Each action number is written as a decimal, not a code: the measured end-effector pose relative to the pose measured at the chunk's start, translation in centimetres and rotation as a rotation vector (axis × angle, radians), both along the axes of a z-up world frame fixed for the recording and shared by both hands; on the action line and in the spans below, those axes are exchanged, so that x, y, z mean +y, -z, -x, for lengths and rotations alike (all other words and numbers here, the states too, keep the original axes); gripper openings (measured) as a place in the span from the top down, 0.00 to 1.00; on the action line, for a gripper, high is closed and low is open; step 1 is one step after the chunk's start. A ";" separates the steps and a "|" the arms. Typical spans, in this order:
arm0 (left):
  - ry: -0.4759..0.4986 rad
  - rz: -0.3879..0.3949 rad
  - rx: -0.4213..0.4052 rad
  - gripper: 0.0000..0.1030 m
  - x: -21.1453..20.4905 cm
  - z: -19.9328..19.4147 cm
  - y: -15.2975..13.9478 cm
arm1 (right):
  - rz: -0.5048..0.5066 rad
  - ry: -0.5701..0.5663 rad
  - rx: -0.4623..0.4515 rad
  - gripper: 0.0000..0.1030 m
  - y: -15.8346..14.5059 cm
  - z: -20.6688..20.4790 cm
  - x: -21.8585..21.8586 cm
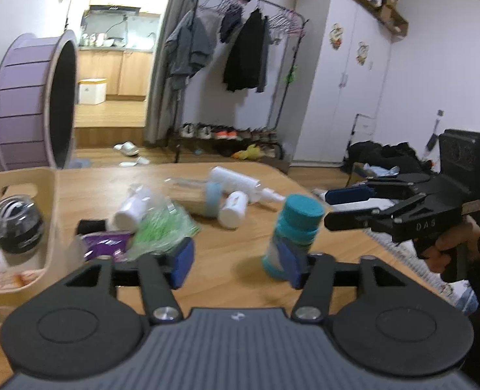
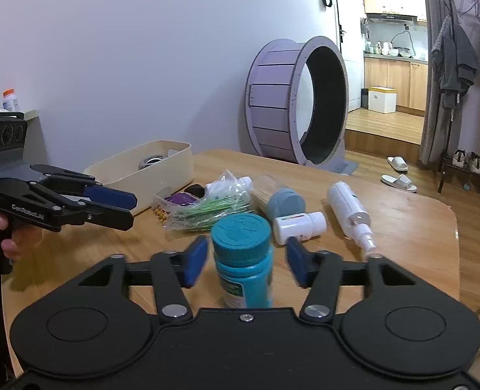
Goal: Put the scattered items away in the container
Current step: 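Pass the teal-capped bottle from the right tool into the left tool, then carry the teal-capped bottle with the left tool into the basket and release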
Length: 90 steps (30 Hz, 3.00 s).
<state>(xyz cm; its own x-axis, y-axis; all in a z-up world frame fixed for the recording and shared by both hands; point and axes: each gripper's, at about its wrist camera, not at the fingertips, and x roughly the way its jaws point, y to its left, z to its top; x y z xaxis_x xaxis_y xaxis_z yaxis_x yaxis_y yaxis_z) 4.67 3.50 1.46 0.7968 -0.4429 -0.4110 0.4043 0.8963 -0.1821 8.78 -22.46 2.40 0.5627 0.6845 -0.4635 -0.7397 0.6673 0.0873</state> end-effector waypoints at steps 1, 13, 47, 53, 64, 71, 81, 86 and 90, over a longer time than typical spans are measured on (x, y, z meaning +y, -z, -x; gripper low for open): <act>0.013 0.003 -0.009 0.39 -0.4 0.0 0.0 | -0.002 0.007 -0.003 0.33 0.0 0.1 -0.3; 0.059 -0.034 -0.049 0.39 -5.5 -2.8 1.4 | -0.033 -0.009 0.006 0.15 -0.5 1.1 -4.5; -0.239 -0.036 -0.187 0.56 3.0 -1.3 -4.5 | -0.192 0.021 -0.026 0.00 -1.6 0.9 -3.2; -0.427 -0.047 -0.199 0.56 9.2 -2.1 -6.6 | -0.249 0.002 -0.019 0.00 -1.9 -0.3 -0.5; -0.588 -0.171 -0.123 0.56 14.4 -6.6 -5.2 | -0.310 -0.014 -0.039 0.00 -1.4 -1.1 4.0; -0.585 -0.230 -0.061 0.56 15.7 -8.9 -2.9 | -0.307 -0.029 -0.028 0.00 -1.1 -1.2 5.1; -0.611 -0.244 -0.009 0.48 16.8 -8.6 -2.6 | -0.283 -0.025 -0.012 0.00 -1.0 -1.3 5.7; -0.620 -0.235 -0.057 0.43 16.6 -7.3 -4.1 | -0.282 -0.022 -0.016 0.00 -1.2 -1.2 5.8; -0.573 -0.163 -0.067 0.42 15.2 -6.1 -5.1 | -0.281 -0.018 -0.020 0.00 -1.3 -1.2 5.8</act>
